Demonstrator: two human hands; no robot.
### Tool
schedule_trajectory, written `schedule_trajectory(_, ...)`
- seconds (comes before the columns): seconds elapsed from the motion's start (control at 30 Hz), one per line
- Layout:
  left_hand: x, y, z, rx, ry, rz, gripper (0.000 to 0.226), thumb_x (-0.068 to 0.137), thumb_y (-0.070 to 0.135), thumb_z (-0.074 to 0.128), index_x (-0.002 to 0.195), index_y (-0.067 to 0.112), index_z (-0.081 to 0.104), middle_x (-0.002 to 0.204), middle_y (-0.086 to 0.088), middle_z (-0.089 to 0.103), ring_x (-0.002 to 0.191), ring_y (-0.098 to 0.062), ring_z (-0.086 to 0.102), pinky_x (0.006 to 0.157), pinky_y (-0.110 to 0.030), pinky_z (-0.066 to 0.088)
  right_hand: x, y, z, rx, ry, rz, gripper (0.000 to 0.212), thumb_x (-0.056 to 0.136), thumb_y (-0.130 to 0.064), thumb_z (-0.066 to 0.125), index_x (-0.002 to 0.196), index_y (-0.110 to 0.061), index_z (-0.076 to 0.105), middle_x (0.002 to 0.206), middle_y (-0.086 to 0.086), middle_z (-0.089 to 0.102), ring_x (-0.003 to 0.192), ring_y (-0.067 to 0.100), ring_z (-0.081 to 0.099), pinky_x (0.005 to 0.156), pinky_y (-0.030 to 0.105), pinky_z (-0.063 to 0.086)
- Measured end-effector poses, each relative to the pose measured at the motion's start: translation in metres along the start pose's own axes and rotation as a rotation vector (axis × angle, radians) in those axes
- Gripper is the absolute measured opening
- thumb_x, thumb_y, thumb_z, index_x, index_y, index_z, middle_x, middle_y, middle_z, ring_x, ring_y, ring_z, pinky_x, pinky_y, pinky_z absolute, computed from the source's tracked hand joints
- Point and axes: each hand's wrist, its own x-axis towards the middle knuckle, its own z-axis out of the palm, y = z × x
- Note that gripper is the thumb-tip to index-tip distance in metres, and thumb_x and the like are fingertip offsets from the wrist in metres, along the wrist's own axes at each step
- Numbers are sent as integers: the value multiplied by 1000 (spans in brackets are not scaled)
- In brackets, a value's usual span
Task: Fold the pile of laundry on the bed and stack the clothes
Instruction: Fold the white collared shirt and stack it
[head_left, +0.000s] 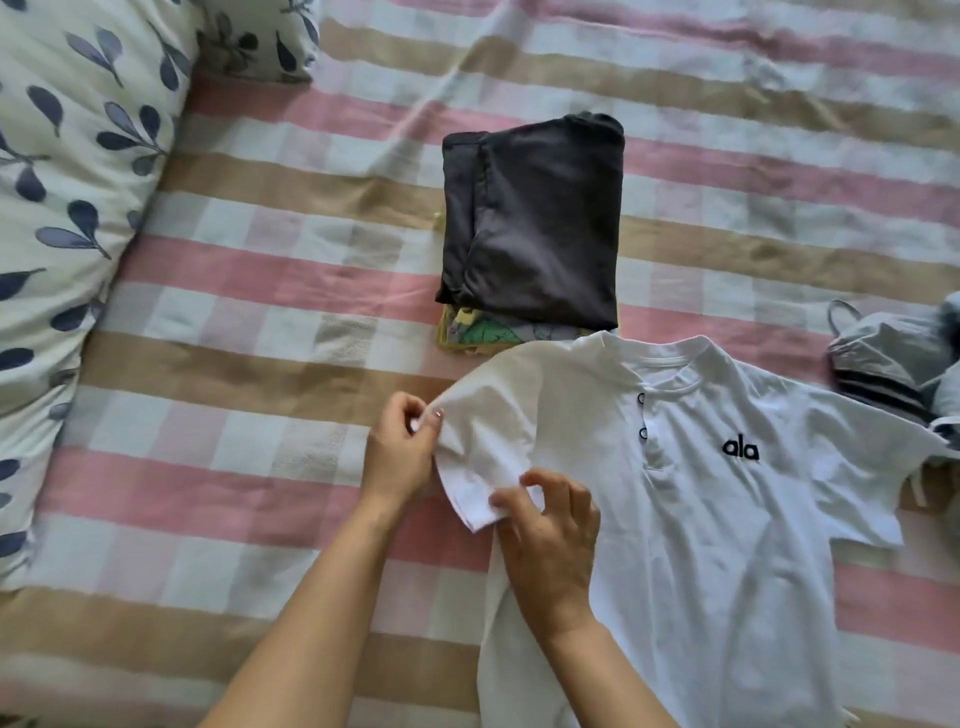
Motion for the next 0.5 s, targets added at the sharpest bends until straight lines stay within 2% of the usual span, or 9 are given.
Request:
schedule_trajectory(0.1, 22, 12, -17, -90, 91, 9, 23, 90, 17, 56, 71, 22, 43, 68, 6, 46, 61, -8, 41, 56, -23, 34, 9, -19, 6, 76, 25, -76, 3, 69, -20, 71, 70, -22, 69, 72, -2, 62, 72, 20, 55, 63, 28, 29)
schedule_trajectory(0.2, 49, 19, -26, 58, 76, 103, 18, 88, 15, 59, 76, 16, 45, 68, 8, 47, 61, -5, 42, 53, -15, 34, 23, -46, 19, 127, -87, -84, 5, 76, -21, 66, 72, -18, 69, 68, 0, 61, 62, 24, 60, 56, 27, 37)
schedule_trajectory(0.3, 64, 13, -23, 123, 26, 82, 8, 89, 13, 59, 90, 9, 53, 82, 0, 56, 77, -16, 52, 69, -28, 40, 34, -54, 30, 87, -308, -46, 12, 80, -23, 64, 88, -16, 70, 87, 6, 65, 82, 29, 61, 63, 31, 44)
schedule_trajectory(0.33, 65, 8, -23, 113, 28, 56, 13, 89, 15, 59, 98, 6, 54, 92, -4, 58, 87, -18, 54, 75, -30, 41, 35, -53, 30, 113, -330, -46, 16, 80, -23, 64, 93, -15, 70, 92, 8, 65, 87, 31, 60, 66, 34, 46)
schedule_trajectory(0.37, 64, 4, -24, 99, 43, 23, 22, 89, 18, 59, 106, 4, 54, 99, -6, 57, 93, -19, 53, 79, -31, 42, 37, -49, 30, 140, -309, -58, 18, 78, -21, 67, 94, -14, 70, 94, 9, 66, 88, 32, 61, 67, 34, 49)
schedule_trajectory(0.43, 55, -2, -27, 57, 93, -39, 39, 86, 27, 64, 116, 6, 50, 100, -6, 56, 93, -19, 54, 81, -32, 44, 39, -38, 27, 117, -229, -68, 24, 75, -18, 70, 99, -14, 70, 103, 9, 66, 94, 31, 62, 72, 35, 51)
schedule_trajectory(0.5, 42, -6, -29, 44, 64, -57, 42, 78, 24, 73, 112, 12, 52, 93, -2, 59, 85, -14, 58, 75, -27, 49, 42, -26, 25, 72, -229, -25, 32, 80, -19, 65, 111, -17, 66, 120, 8, 61, 110, 29, 55, 85, 36, 46)
